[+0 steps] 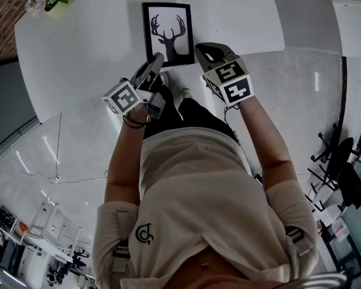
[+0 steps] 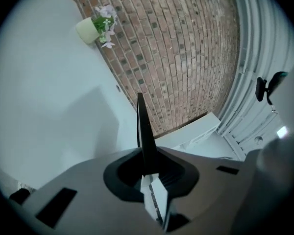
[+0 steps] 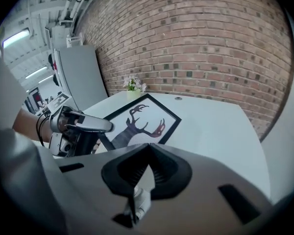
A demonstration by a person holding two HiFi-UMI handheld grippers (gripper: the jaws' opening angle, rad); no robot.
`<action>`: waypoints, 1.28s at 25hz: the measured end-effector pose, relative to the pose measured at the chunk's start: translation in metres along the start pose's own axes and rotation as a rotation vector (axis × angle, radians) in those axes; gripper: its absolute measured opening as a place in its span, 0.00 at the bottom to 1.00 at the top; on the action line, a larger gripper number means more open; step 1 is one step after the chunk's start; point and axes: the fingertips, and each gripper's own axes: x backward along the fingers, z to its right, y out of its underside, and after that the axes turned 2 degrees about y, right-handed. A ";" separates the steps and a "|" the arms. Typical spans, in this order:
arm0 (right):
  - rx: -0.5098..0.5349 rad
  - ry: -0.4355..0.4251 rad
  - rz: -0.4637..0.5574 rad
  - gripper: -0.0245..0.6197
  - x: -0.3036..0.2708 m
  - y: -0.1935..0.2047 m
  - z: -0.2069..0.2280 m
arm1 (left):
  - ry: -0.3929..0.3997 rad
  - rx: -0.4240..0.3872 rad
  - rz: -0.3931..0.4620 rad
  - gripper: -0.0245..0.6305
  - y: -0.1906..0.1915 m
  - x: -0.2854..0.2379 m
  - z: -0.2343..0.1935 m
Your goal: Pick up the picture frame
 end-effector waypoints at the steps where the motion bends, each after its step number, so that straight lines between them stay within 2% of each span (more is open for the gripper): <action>1: -0.010 0.016 0.013 0.05 0.001 -0.009 0.002 | -0.003 -0.023 0.015 0.12 -0.014 0.002 0.006; 5: -0.024 0.075 0.083 0.05 0.007 -0.059 0.007 | -0.025 -0.178 0.056 0.12 -0.076 0.008 0.042; 11: -0.007 0.123 0.194 0.05 0.011 -0.116 0.005 | -0.042 -0.393 0.131 0.12 -0.136 0.022 0.079; 15: 0.009 0.135 0.269 0.05 0.014 -0.151 -0.001 | -0.064 -0.563 0.200 0.12 -0.175 0.034 0.106; 20: 0.020 0.133 0.352 0.05 0.018 -0.190 -0.014 | -0.074 -0.700 0.299 0.12 -0.215 0.055 0.137; 23: 0.027 0.144 0.419 0.05 0.015 -0.217 -0.022 | -0.113 -0.820 0.366 0.12 -0.242 0.070 0.148; 26: 0.041 0.175 0.512 0.05 0.026 -0.240 -0.029 | -0.152 -0.951 0.412 0.12 -0.259 0.082 0.163; 32: 0.066 0.211 0.641 0.05 0.048 -0.269 -0.043 | -0.197 -1.136 0.441 0.12 -0.274 0.098 0.189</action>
